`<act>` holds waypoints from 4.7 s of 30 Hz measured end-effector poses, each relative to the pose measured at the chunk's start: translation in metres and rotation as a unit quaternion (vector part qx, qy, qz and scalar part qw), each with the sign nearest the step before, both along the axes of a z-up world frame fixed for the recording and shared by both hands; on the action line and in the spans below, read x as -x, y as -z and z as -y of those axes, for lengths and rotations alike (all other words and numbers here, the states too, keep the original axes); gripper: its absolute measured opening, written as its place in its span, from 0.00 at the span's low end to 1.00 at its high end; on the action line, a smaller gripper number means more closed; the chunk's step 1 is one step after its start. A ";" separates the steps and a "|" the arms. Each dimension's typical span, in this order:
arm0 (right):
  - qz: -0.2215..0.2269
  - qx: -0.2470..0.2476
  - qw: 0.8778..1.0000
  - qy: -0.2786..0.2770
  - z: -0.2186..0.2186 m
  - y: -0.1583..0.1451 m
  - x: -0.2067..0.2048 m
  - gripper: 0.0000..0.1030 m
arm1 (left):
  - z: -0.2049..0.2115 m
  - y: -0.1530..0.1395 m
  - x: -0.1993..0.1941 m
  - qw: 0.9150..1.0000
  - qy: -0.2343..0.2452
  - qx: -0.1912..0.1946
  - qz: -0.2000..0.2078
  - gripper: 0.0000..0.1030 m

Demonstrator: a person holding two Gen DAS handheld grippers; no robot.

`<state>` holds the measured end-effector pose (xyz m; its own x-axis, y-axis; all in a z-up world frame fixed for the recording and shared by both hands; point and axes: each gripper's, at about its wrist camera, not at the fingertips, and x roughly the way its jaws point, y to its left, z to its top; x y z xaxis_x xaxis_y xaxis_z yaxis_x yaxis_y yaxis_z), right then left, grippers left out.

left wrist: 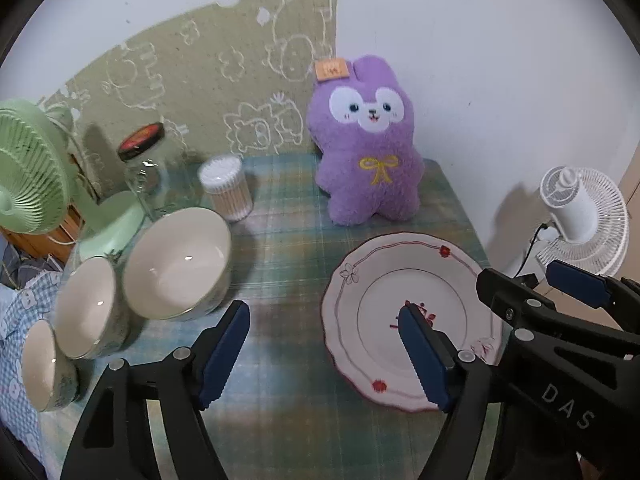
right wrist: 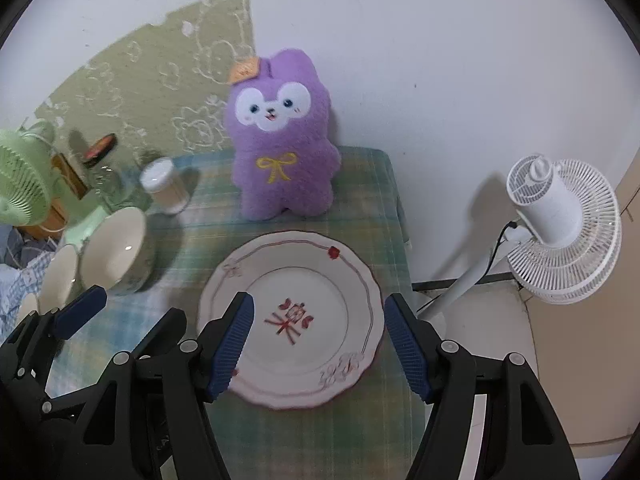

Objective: Organize plates and bowls

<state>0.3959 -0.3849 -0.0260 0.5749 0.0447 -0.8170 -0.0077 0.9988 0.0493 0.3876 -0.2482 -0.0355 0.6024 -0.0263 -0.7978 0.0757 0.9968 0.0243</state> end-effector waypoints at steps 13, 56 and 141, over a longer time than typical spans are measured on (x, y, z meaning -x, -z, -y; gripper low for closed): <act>-0.047 -0.005 0.999 0.022 0.023 0.067 -0.035 0.69 | 0.020 0.061 -0.031 0.999 0.006 0.003 -0.054 0.65; -0.085 0.017 0.996 0.025 0.020 0.103 -0.031 0.39 | 0.012 0.089 -0.029 0.996 -0.002 -0.026 -0.087 0.36; -0.126 0.046 0.981 0.138 -0.026 0.066 0.269 0.39 | -0.018 0.055 0.243 0.990 0.102 -0.049 -0.081 0.36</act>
<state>0.1274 -0.3592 -0.0924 0.3349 -0.1650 -0.9277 0.2650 0.9613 -0.0754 0.1447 -0.2304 -0.0905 0.4564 -0.0526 -0.8882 0.2865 0.9538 0.0907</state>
